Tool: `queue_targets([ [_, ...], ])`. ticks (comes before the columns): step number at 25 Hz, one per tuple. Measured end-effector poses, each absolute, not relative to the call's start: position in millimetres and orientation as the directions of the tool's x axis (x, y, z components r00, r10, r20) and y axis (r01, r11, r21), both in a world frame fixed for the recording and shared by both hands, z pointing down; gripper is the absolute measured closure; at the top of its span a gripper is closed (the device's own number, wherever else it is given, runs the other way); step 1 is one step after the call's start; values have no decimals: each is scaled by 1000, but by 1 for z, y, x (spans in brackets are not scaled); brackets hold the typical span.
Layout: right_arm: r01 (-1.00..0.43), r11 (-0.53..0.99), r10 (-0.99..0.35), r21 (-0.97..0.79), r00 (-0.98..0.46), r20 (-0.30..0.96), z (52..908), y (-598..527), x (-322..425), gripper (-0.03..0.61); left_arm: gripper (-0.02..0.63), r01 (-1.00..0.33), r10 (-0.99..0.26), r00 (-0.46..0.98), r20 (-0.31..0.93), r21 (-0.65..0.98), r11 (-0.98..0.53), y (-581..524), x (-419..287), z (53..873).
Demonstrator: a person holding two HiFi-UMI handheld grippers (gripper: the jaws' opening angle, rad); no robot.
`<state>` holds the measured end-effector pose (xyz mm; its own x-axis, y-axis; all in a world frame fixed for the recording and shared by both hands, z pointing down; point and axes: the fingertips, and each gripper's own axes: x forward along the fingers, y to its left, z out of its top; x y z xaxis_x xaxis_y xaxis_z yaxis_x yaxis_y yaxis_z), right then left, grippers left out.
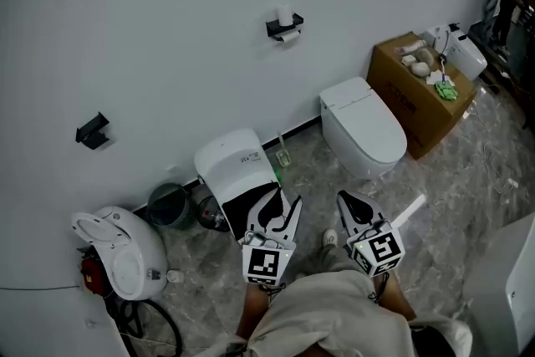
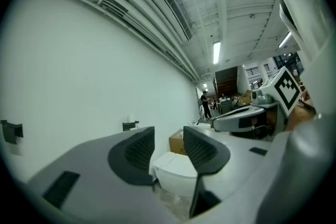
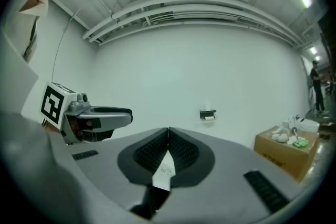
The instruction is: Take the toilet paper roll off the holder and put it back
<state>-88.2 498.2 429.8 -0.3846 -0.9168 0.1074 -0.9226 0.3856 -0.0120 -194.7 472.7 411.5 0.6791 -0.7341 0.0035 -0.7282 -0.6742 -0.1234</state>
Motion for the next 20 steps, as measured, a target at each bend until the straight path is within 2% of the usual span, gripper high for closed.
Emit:
queue_targets([
  [20,-883,467,-873,-44,-468,133,443,342,-10,581,436,-795,-804,593,49,-119,-594,325,-125,425],
])
